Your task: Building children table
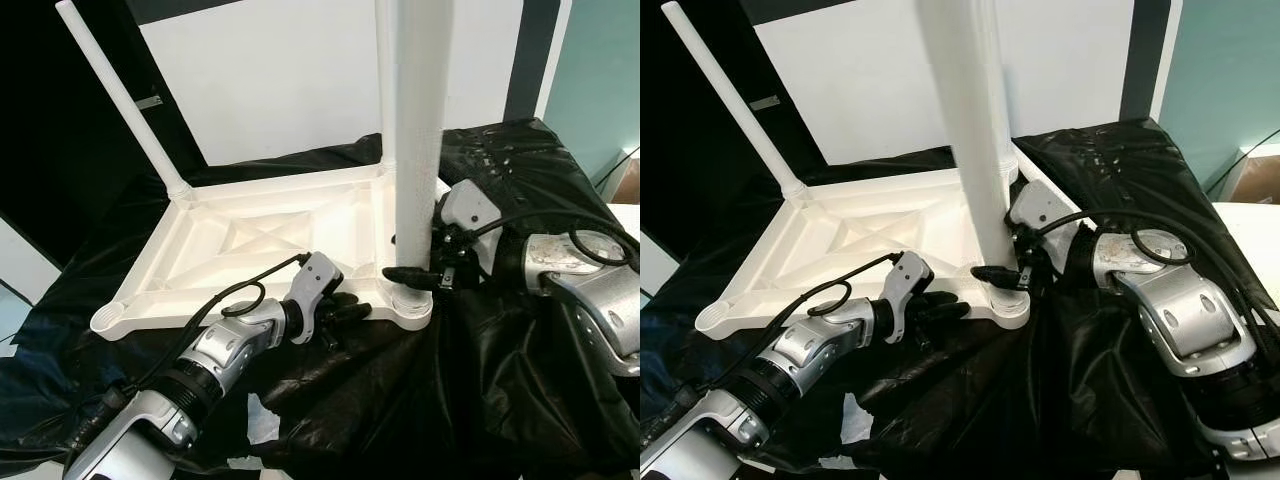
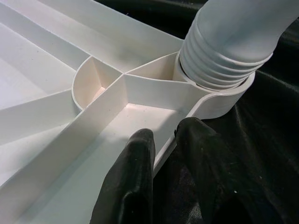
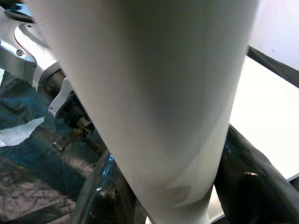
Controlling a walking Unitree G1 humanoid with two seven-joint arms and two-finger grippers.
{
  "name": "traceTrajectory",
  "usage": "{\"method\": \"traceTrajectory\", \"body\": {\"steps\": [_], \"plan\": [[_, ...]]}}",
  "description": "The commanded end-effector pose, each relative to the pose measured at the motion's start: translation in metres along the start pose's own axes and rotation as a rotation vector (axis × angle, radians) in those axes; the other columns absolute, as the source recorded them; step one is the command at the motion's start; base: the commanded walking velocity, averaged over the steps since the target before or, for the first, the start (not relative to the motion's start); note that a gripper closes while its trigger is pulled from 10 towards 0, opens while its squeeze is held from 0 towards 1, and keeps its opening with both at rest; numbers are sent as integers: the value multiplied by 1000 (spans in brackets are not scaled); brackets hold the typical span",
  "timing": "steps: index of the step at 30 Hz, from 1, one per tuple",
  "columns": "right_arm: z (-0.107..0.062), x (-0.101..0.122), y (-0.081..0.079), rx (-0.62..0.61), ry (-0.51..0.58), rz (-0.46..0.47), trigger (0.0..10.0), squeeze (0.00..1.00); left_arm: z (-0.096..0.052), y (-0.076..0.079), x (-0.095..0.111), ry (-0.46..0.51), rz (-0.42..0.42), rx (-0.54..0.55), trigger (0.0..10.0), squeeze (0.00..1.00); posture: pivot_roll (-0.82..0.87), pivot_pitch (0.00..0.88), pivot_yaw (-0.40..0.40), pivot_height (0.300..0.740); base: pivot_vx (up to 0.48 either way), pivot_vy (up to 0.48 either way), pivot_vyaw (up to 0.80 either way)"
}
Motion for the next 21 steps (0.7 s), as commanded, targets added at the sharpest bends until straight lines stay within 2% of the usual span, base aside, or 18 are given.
{"method": "traceTrajectory", "body": {"steps": [1, 5, 7, 8, 9, 10, 12, 13, 14, 19, 21], "plan": [[13, -28, -26, 145, -88, 128, 10000, 0, -7, 25, -15, -142, -18, -429, 10000, 0, -126, 0, 165, 740, 0, 0, 0], [15, -31, -27, 157, -91, 155, 10000, 0, -7, 25, -15, -142, -21, -428, 10000, 0, -122, 0, 165, 740, 0, 0, 0], [20, -34, -26, 135, -91, 256, 10000, 0, -9, 25, -16, -142, -26, -426, 10000, 0, -118, 0, 168, 740, 0, 0, 0], [20, -34, -26, 135, -91, 256, 10000, 0, -9, 25, -16, -142, -26, -426, 10000, 0, -118, 0, 168, 740, 0, 0, 0], [24, -34, -23, 105, -86, 330, 10000, 0, -9, 25, -17, -143, -28, -426, 10000, 0, -120, 0, 171, 740, 0, 0, 0], [24, -34, -23, 105, -86, 330, 10000, 0, -9, 25, -17, -143, -28, -426, 10000, 0, -120, 0, 171, 740, 0, 0, 0], [31, -33, -15, 44, -87, 483, 10000, 0, -10, 25, -18, -148, -32, -427, 10000, 0, -123, 0, 175, 740, 0, 0, 0], [31, -33, -15, 44, -87, 483, 10000, 0, -10, 25, -18, -148, -32, -427, 10000, 0, -123, 0, 175, 740, 0, 0, 0], [32, -30, -14, 40, -80, 523, 10000, 0, -9, 25, -18, -150, -34, -429, 10000, 0, -128, 0, 179, 740, 0, 0, 0], [33, -22, -14, 53, -62, 542, 10000, 0, -7, 26, -18, -153, -36, -434, 10000, 0, -136, 0, 181, 740, 0, 0, 0], [30, -19, -14, 65, -71, 512, 10000, 0, -6, 26, -17, -153, -36, -435, 10000, 0, -138, 0, 180, 740, 0, 0, 0]]}}
Point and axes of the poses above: a point about 5 cm out from each wrist's last joint towards the gripper, its own z axis pointing out of the wrist towards the gripper, its own x axis along the axis of the wrist's last joint, y = z × x, the point moved 1 cm from there along z, pointing out of the wrist towards the gripper, and after that the axes turned 15 degrees about -z, right-handed, at the moved point
